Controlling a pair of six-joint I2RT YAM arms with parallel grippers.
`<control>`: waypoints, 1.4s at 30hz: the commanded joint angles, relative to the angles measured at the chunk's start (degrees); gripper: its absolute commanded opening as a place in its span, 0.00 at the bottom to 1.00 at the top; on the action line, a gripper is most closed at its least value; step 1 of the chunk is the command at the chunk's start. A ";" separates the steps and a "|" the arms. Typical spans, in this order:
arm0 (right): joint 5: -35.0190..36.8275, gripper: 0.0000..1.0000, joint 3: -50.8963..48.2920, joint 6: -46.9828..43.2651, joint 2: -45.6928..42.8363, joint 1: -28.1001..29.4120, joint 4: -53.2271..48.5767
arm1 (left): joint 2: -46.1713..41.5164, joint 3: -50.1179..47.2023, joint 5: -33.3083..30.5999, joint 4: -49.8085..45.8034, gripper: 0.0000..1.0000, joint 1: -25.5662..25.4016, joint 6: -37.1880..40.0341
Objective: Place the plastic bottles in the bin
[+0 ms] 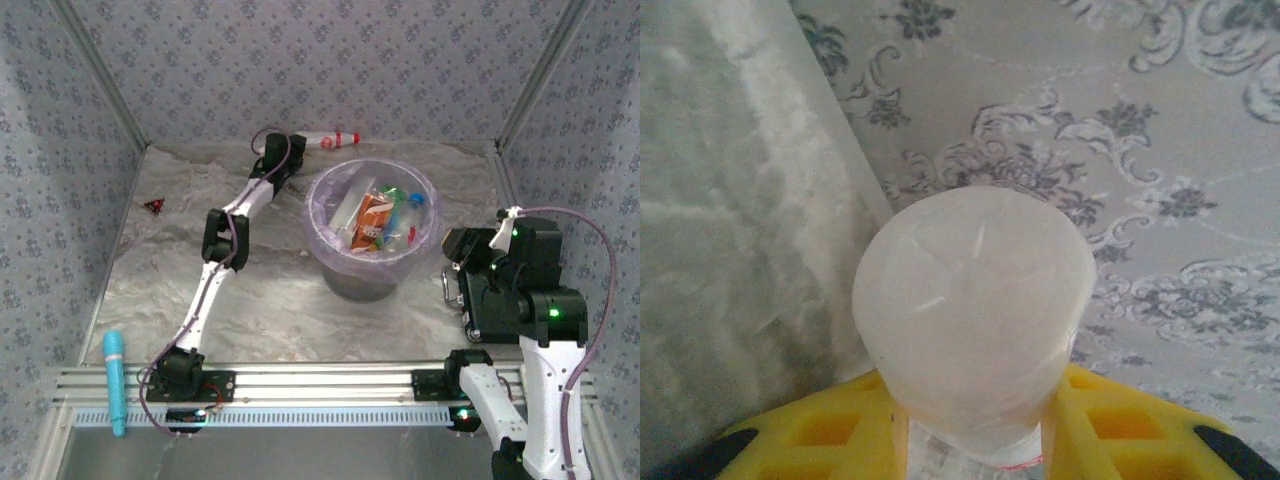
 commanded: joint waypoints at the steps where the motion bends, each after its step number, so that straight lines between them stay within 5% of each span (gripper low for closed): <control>1: 0.67 0.63 -0.30 0.62 -0.45 0.18 -0.59 | -10.22 -15.22 0.30 5.10 0.36 1.46 3.64; 10: -0.34 0.63 -3.26 0.62 0.15 0.44 1.97 | -44.45 -70.08 -1.42 27.02 0.37 5.11 9.27; 16: -2.24 0.63 -4.24 0.75 0.70 0.80 4.59 | -59.90 -82.61 4.88 23.95 0.37 8.23 14.77; 28: -2.52 0.63 -2.14 -0.55 2.80 0.97 6.54 | -90.19 -74.09 0.28 -13.21 0.41 7.45 43.07; 36: -2.08 0.63 2.45 -2.23 6.52 1.06 7.96 | -97.74 -54.51 6.18 -39.17 0.41 3.33 56.93; 42: -2.69 0.63 3.81 -2.50 9.20 1.06 10.18 | -99.56 -45.72 11.17 -46.53 0.40 -4.02 62.52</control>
